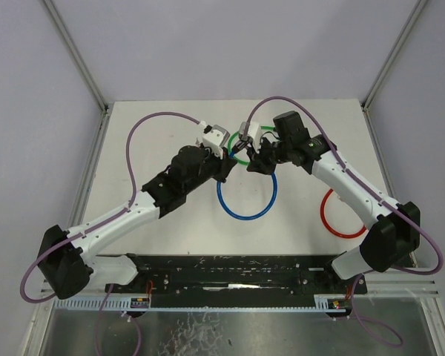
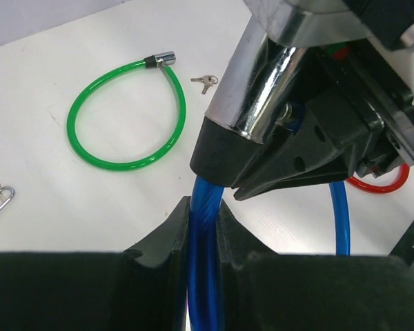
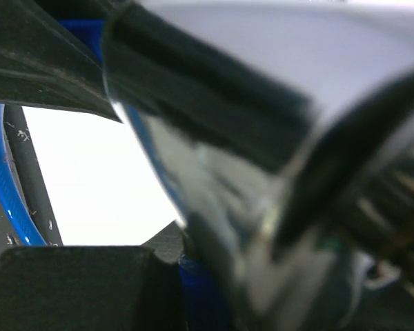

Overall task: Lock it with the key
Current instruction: Lock the lock.

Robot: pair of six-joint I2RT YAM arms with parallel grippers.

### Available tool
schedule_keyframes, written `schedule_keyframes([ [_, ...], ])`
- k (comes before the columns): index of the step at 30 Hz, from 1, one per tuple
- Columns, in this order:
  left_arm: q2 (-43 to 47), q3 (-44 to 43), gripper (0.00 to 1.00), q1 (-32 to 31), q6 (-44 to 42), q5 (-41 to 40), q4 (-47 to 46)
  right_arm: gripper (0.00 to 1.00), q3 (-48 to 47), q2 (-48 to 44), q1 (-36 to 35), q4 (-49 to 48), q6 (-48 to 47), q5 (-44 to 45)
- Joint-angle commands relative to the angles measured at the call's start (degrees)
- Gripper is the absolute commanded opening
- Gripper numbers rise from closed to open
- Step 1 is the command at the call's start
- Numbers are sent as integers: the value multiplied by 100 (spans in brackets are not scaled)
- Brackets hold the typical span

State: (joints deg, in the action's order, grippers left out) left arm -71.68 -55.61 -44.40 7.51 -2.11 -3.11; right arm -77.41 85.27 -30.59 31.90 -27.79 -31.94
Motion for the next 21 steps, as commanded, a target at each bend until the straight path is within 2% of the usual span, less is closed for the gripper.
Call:
schedule_keyframes([
  [1, -69, -117, 0, 71, -136, -763, 351, 0, -192, -353, -16, -263, 23, -1051],
  [7, -54, 26, 0, 77, -19, -407, 193, 0, -3, -531, 322, -611, 370, -2015],
  [12, -79, 103, 0, 84, 117, 761, -133, 0, 220, -641, 491, -1024, 701, -2702],
  [16, -206, 78, 0, 76, 280, 1804, -281, 0, 361, -667, 499, -1435, 1121, -2460],
  [21, -534, -5, 0, 72, -95, 1653, -53, 0, 914, -810, 504, -2480, 1401, -1993],
])
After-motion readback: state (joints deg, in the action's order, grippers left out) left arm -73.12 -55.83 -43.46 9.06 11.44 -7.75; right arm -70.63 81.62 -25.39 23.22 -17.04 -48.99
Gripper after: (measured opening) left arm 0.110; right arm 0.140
